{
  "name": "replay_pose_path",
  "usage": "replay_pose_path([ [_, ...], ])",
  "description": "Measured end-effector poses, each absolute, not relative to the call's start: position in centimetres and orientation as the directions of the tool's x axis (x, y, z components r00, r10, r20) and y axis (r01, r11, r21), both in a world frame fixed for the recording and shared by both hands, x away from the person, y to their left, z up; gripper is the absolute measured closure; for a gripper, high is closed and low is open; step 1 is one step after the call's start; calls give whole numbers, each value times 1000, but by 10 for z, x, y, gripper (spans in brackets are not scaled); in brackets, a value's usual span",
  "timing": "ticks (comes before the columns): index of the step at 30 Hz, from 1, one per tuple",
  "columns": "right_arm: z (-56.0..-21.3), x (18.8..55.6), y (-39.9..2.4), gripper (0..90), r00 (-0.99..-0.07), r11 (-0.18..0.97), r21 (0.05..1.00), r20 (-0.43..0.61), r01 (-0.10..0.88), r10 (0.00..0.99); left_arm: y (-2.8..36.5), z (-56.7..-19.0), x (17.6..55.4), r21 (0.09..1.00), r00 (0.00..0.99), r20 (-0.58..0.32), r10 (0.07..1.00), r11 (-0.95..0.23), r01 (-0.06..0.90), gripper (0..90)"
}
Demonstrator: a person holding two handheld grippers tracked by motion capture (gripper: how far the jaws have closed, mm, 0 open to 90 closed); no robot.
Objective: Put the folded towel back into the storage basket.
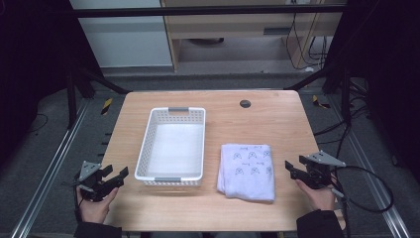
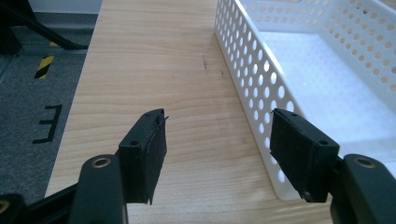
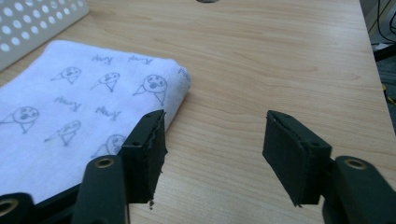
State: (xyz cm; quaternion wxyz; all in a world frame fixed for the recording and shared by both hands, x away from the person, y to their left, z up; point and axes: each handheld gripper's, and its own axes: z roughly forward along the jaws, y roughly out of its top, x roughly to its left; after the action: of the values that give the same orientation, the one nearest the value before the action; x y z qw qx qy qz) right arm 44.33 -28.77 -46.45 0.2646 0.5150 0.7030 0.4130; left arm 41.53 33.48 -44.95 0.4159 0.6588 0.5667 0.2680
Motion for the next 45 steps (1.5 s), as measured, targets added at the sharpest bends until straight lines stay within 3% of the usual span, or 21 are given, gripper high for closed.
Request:
replay_pose_path([
  [27,-439,441,-282,435,-377,131,872,66,472,924,289,-417,413,893,319,-78,945,-76,444,357],
  [45,-418,449,-284,432,-378,114,879,80,463,922,228,-399,428,898,428,-74,901,-126,422,361],
])
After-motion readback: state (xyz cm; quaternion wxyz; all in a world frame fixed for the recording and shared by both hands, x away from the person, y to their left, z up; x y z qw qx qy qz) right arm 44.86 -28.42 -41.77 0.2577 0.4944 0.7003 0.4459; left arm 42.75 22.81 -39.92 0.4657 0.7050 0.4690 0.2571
